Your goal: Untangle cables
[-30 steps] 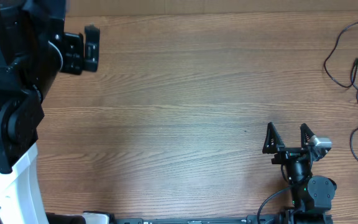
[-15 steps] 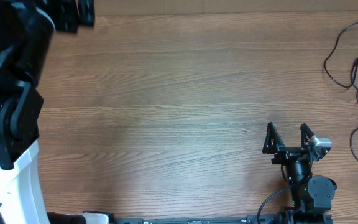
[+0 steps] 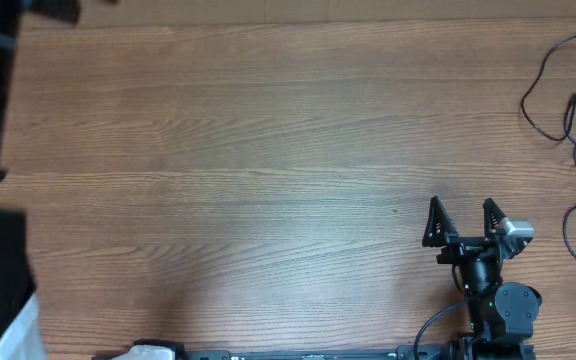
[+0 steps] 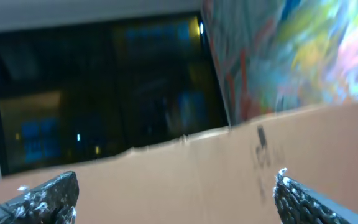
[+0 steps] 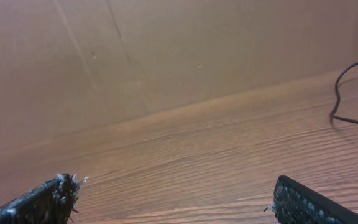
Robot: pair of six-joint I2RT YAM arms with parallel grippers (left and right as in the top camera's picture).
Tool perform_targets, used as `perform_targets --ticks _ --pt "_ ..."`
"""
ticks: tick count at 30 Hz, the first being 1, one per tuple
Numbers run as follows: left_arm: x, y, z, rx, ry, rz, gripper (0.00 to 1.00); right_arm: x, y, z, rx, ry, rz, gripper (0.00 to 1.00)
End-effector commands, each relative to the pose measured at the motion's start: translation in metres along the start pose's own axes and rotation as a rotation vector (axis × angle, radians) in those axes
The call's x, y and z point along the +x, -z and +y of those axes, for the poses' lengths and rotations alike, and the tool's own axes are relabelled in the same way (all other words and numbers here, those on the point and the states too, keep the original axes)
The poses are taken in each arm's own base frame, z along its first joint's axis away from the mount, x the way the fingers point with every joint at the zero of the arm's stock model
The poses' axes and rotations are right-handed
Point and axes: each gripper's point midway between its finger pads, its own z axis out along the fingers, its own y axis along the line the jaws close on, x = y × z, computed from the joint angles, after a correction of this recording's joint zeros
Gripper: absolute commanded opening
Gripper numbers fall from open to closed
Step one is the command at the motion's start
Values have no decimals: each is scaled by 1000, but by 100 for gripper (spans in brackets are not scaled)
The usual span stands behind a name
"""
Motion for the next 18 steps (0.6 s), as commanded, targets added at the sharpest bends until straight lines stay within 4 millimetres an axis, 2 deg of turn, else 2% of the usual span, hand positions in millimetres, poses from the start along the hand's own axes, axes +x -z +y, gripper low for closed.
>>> perform_targets --ticks 1,5,9,14,18 --pt "-35 24 -6 30 -27 -80 100 1 0 -3 9 -4 -7 100" --pt "-55 51 -8 29 -34 -123 100 1 0 -3 9 -3 -7 100" --pt "-58 82 -20 75 -36 -120 100 1 0 -3 9 -3 -7 100" --pt "-46 125 -31 93 -31 -91 100 1 0 -3 9 -4 -7 100" --pt "-23 157 -38 95 -30 -47 100 1 0 -3 9 -4 -7 100"
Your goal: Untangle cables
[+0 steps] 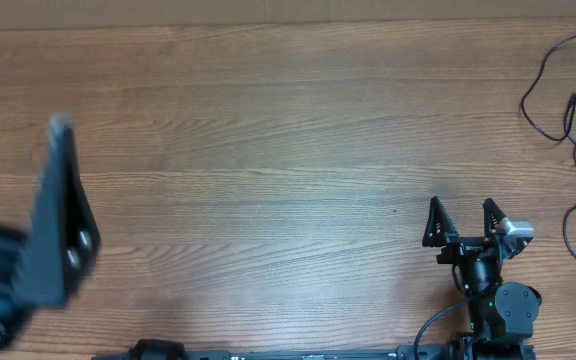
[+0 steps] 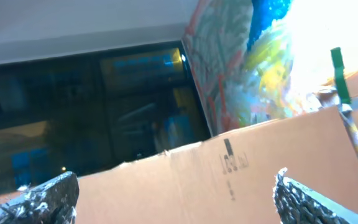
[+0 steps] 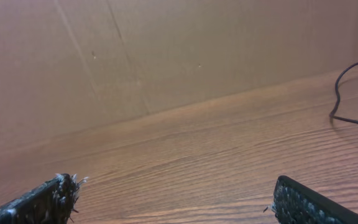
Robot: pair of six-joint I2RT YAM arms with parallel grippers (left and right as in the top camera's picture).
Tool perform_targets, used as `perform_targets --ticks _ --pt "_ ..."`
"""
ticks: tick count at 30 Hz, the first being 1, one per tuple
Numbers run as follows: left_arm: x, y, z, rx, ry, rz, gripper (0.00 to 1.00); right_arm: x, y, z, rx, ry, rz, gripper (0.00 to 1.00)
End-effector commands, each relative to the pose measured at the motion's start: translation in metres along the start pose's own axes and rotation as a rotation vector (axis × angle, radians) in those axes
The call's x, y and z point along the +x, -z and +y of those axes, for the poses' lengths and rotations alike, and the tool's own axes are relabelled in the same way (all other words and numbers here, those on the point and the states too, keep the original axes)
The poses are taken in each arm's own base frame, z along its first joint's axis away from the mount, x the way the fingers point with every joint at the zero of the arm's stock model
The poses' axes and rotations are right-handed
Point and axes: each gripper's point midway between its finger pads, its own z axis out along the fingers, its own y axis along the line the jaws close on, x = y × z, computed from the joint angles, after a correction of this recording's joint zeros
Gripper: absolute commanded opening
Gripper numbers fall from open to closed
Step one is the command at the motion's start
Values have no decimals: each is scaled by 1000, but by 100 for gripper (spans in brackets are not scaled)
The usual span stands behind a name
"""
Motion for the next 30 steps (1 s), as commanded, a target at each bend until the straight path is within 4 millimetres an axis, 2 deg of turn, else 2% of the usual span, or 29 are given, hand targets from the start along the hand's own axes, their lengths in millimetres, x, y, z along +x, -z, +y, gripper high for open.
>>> perform_targets --ticks 1,8,14,19,30 --pt "20 24 -11 21 -15 38 100 1 0 -3 10 -4 -8 100" --pt "86 71 -27 -3 -13 146 100 1 0 -3 10 -3 -8 100" --pt "145 102 -41 -1 7 221 100 1 0 -3 10 -4 -8 100" --pt "190 117 -50 -3 1 201 100 1 0 -3 10 -3 -8 100" --pt "256 143 -71 10 -50 15 100 1 0 -3 10 -4 -8 100"
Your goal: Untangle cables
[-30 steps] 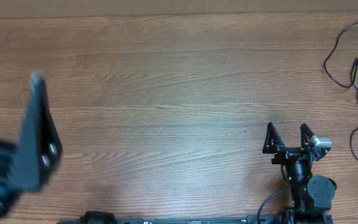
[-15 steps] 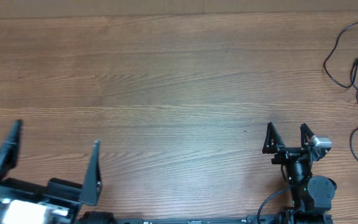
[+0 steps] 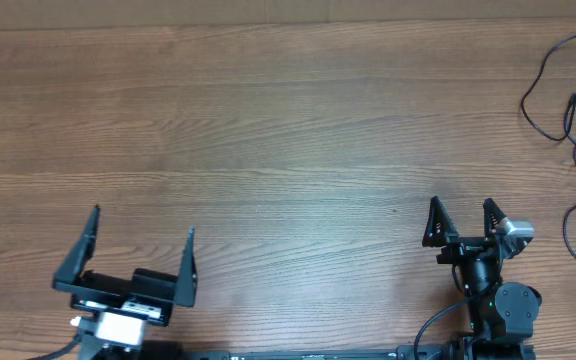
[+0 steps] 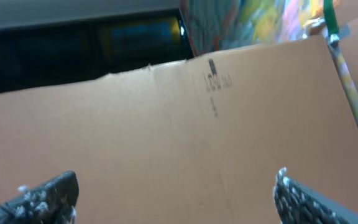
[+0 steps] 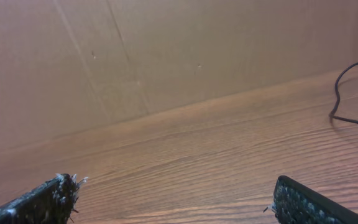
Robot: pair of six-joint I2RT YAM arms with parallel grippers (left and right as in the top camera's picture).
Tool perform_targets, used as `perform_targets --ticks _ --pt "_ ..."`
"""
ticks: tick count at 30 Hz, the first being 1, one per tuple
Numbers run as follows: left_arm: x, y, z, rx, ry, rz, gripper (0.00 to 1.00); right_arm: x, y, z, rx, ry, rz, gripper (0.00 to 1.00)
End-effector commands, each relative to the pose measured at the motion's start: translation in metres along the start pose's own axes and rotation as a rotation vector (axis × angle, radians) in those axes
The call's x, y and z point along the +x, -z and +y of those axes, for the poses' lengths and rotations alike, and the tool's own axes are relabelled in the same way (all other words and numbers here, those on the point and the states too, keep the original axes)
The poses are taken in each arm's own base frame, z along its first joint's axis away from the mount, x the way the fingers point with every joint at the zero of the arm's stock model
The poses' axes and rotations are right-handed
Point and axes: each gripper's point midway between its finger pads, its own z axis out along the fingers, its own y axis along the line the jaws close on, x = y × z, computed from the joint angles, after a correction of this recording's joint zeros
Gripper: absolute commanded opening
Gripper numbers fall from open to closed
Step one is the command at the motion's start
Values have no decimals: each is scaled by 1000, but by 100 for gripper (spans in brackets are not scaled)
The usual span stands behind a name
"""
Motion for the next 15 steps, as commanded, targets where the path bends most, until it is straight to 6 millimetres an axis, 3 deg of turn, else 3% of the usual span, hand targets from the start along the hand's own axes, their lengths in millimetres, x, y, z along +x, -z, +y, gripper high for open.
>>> perform_targets --ticks 1,15 --pt "24 6 -11 32 -22 -15 100 1 0 -3 9 -3 -6 100" --pt "127 24 -25 34 6 115 100 1 0 -3 9 -3 -6 100"
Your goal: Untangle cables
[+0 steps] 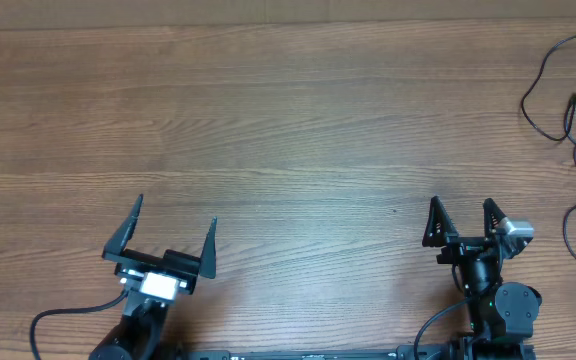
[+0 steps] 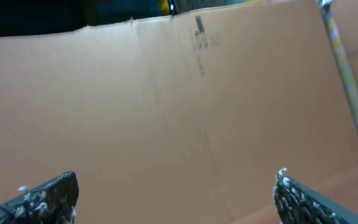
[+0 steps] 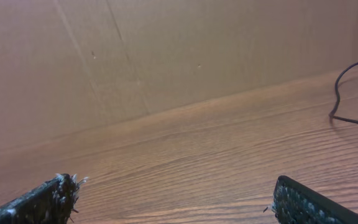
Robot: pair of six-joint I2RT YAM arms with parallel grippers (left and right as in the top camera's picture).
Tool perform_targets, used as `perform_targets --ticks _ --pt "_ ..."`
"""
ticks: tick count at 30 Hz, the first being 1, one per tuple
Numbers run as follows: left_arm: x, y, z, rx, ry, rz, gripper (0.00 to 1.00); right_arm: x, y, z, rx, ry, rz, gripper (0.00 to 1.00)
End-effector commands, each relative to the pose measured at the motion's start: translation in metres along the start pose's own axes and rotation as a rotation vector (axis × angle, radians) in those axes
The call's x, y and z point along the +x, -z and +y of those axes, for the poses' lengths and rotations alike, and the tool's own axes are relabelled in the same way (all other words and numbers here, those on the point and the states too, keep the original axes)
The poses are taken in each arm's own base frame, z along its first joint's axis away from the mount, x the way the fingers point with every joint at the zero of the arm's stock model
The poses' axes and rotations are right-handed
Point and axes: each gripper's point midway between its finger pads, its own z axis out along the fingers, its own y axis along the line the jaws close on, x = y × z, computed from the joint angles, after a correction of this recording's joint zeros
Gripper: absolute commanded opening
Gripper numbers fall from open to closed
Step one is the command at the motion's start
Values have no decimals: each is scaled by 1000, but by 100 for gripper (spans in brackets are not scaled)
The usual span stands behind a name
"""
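Thin black cables (image 1: 571,120) lie in loose loops at the table's far right edge, partly cut off by the frame. One black loop of cable (image 3: 347,93) shows at the right of the right wrist view. My right gripper (image 1: 462,214) stands open near the front edge at the right, well short of the cables, with nothing between its fingers. My left gripper (image 1: 174,223) stands open near the front edge at the left, empty, far from the cables. In the left wrist view its fingers (image 2: 48,196) frame only a cardboard wall.
The wooden table (image 1: 288,130) fills the overhead view. A brown cardboard wall (image 3: 166,56) stands along the table's far side. A pale striped rod (image 2: 347,81) leans at the right of the left wrist view.
My left gripper has shifted a little to the right and forward near the front edge, and its camera now faces the cardboard wall lower down. The right gripper and the cables are unchanged.
My left arm was first a dark blur at the far left edge, its camera on dark windows above the cardboard. Then it showed blurred at the left, then open near the front left edge. It now stands open slightly further right. The right gripper stayed open throughout.
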Motion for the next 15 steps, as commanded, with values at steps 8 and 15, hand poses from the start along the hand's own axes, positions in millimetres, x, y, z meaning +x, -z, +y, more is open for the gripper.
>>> perform_targets --ticks 8,15 --pt "50 8 14 -100 105 171 100 1 0 -3 9 -4 -6 100" --pt "105 25 17 -174 221 396 100 1 0 -3 9 -4 -6 100"
